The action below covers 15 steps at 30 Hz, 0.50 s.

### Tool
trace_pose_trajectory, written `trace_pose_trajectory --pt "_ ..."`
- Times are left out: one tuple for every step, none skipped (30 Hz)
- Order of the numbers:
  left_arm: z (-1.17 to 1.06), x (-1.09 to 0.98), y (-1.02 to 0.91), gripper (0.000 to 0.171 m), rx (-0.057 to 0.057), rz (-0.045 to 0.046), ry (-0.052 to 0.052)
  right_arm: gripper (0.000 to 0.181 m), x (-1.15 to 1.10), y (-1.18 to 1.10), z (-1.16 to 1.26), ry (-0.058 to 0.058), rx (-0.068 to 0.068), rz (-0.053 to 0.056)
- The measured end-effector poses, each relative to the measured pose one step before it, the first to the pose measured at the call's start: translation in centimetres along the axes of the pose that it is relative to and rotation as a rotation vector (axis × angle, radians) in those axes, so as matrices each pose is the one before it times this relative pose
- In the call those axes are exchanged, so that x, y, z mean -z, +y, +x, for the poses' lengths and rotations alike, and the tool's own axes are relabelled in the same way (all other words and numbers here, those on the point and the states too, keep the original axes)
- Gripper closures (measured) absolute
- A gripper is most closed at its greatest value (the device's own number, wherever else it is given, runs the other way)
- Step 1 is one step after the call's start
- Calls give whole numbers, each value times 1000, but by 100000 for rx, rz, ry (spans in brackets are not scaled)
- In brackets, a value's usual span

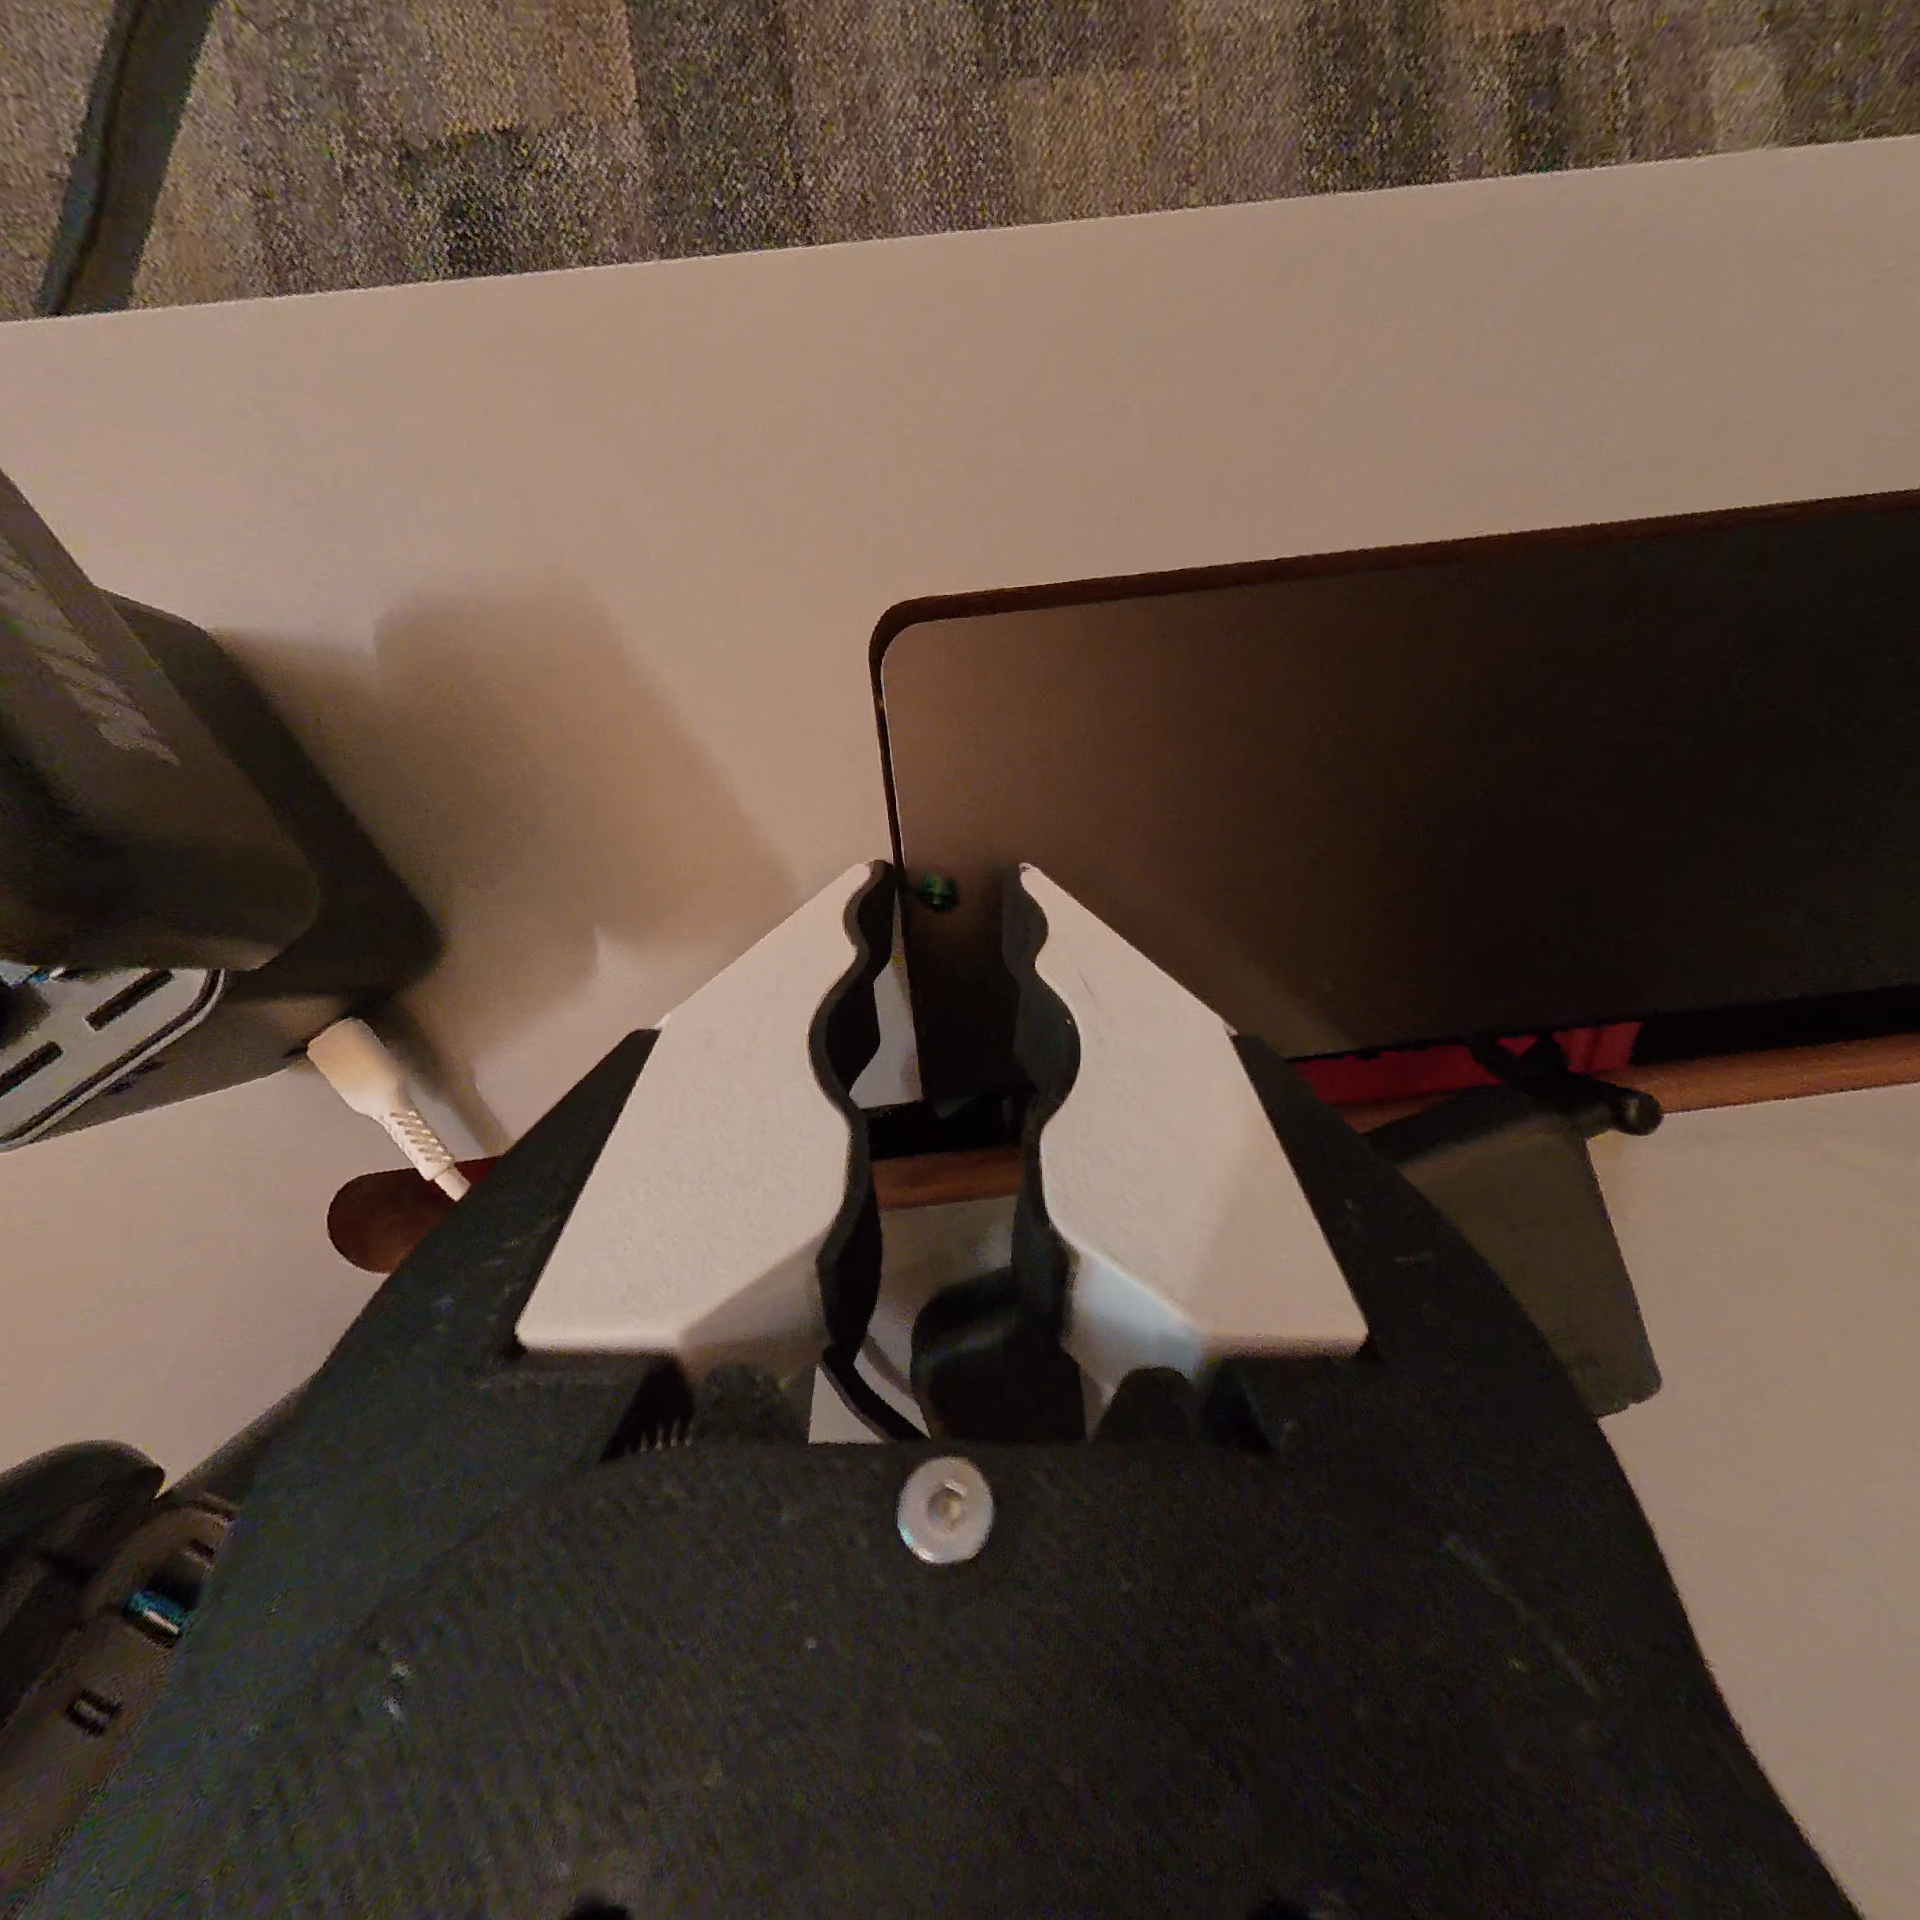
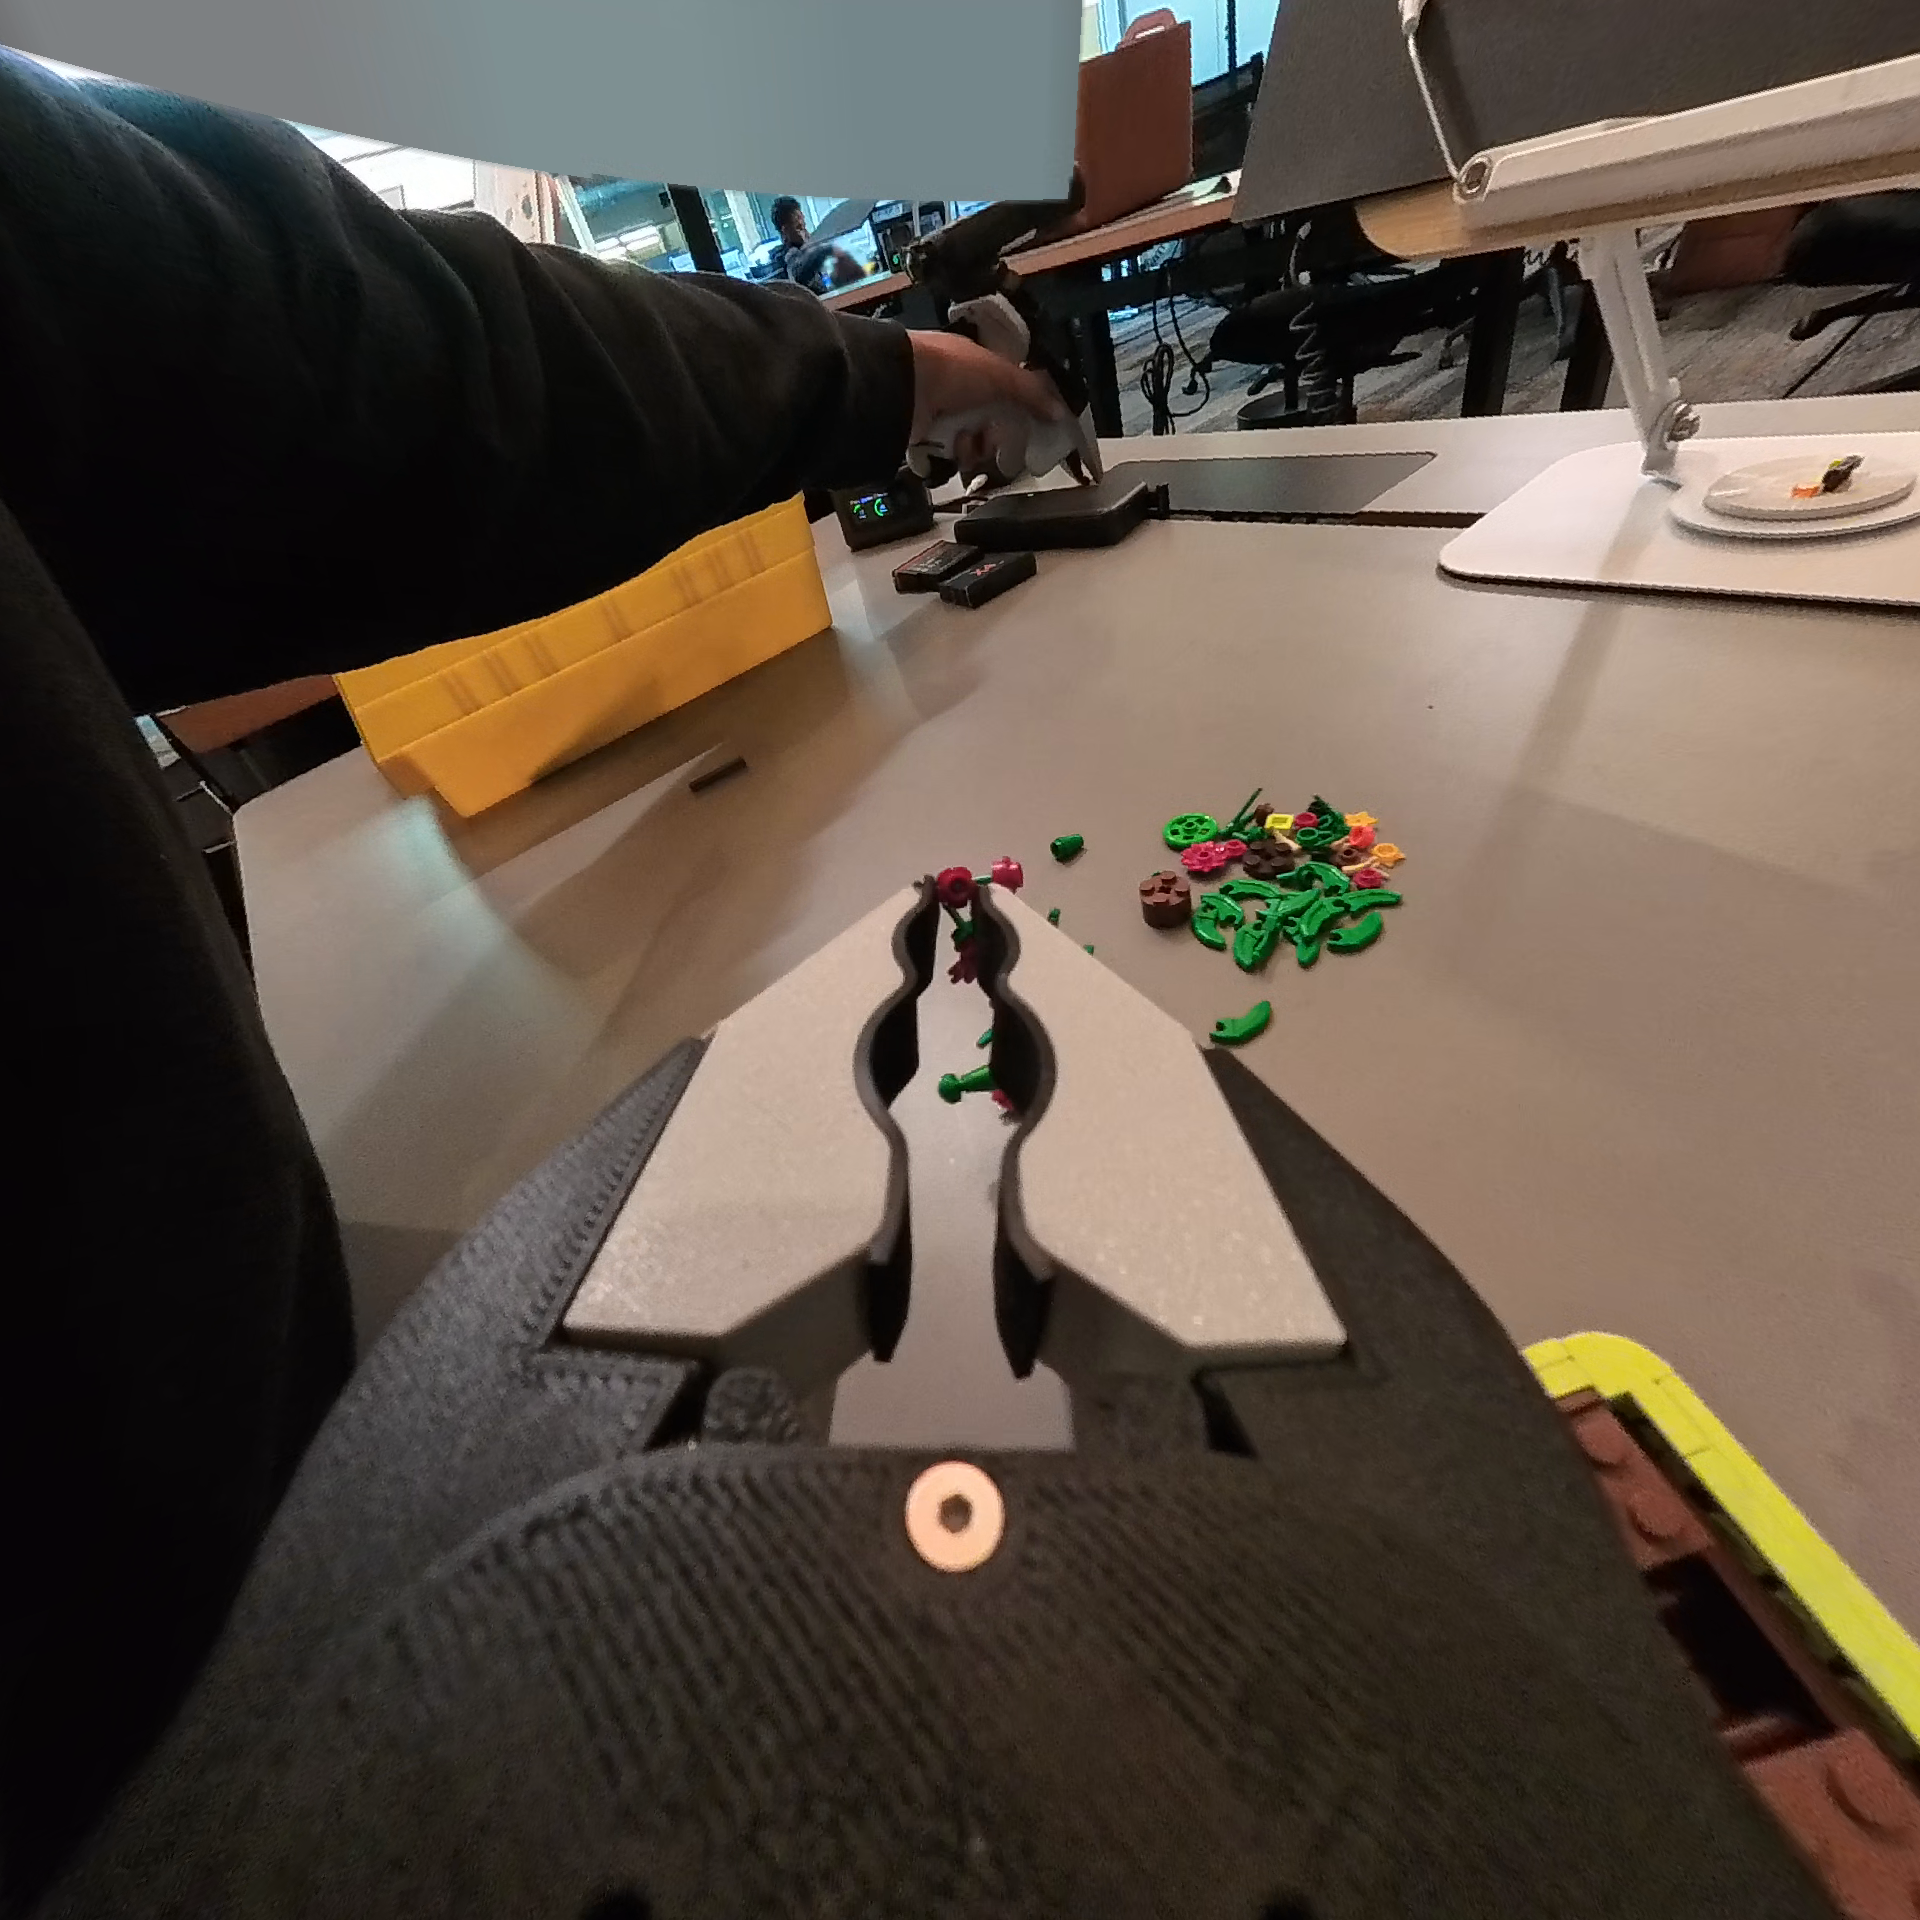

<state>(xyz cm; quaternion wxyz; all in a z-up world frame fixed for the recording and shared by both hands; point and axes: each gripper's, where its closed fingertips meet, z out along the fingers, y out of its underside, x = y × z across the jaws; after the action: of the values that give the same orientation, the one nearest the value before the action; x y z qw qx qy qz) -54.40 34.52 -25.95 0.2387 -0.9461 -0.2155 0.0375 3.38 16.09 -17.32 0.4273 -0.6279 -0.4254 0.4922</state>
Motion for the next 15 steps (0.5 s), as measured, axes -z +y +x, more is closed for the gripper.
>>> trace_pose_trajectory --pt "10 -107 -16 153 447 -4 520 177 -28 -2 59 182 -3 -88" --pt "1 -30 -88 154 153 597 408 177 -35 1 54 112 -38 -139" --pt "0 -27 -35 154 119 58 303 177 -43 16 57 3 -72 -228" --pt "-75 1 21 159 99 -284 -198 177 -58 23 37 -42 -79 -273" --pt "5 16 76 166 -298 -506 258 177 -45 19 19 -40 -58 -265" --pt "19 2 47 167 -14 -272 149 177 -41 21 24 4 -1 -186" --pt "-8 8 38 166 0 -213 -116 177 -33 7 22 41 54 -127" --pt "-20 -5 38 165 -28 -94 -381 177 -30 12 7 3 45 -143" --pt "44 -13 26 163 -208 -180 -83 177 -20 14 -1 -49 8 -146" --pt "47 -4 21 162 20 -144 -84 177 -13 10 -12 -70 17 -93" --pt "25 -4 20 161 33 -222 -214 177 1 2 -12 -55 79 4" --pt "4 0 29 161 -289 -208 -395 177 25 -16 -19 -10 125 132" --pt "29 6 18 161 -539 -136 -163 177 19 -29 -12 27 157 222" --pt "83 15 37 165 -665 -74 155 177 21 -25 -12 27 152 198" --pt "-9 -6 36 167 -308 -115 -423 177 15 -6 -10 -9 106 101"
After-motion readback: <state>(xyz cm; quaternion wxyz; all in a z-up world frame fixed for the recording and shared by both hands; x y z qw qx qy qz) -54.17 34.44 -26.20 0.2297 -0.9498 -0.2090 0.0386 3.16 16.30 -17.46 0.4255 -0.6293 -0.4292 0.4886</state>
